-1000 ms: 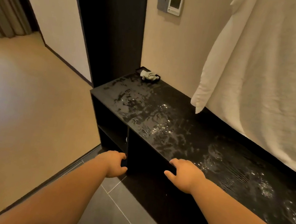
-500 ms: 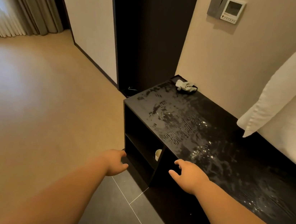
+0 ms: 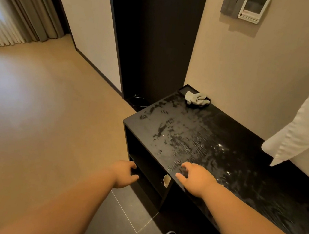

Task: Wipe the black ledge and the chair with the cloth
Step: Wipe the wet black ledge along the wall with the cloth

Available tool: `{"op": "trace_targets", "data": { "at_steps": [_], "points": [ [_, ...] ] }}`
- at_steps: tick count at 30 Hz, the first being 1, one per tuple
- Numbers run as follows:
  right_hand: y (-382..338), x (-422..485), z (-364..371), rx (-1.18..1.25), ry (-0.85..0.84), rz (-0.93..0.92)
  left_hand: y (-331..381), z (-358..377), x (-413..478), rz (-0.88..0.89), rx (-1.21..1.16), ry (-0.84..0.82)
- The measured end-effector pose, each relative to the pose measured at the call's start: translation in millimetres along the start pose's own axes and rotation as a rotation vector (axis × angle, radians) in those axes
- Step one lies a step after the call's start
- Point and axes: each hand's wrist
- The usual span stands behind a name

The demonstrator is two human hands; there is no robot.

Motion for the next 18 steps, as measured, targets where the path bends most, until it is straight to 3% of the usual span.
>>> {"op": "trace_targets", "data": {
  "at_steps": [10, 18],
  "points": [
    [65, 119, -64, 0.042, -0.019, 0.075, 51, -88, 130, -0.015, 0.063, -0.008],
    [70, 198, -85, 0.117, -0.010, 0.125, 66, -128, 224, 0.062, 0.134, -0.056]
  ]
}}
Point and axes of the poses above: each hand's wrist, its own x-axis towards the middle knuckle, its own z-axis out of the palm, y = z × x, and after that the axes turned 3 degrees about y, right-handed
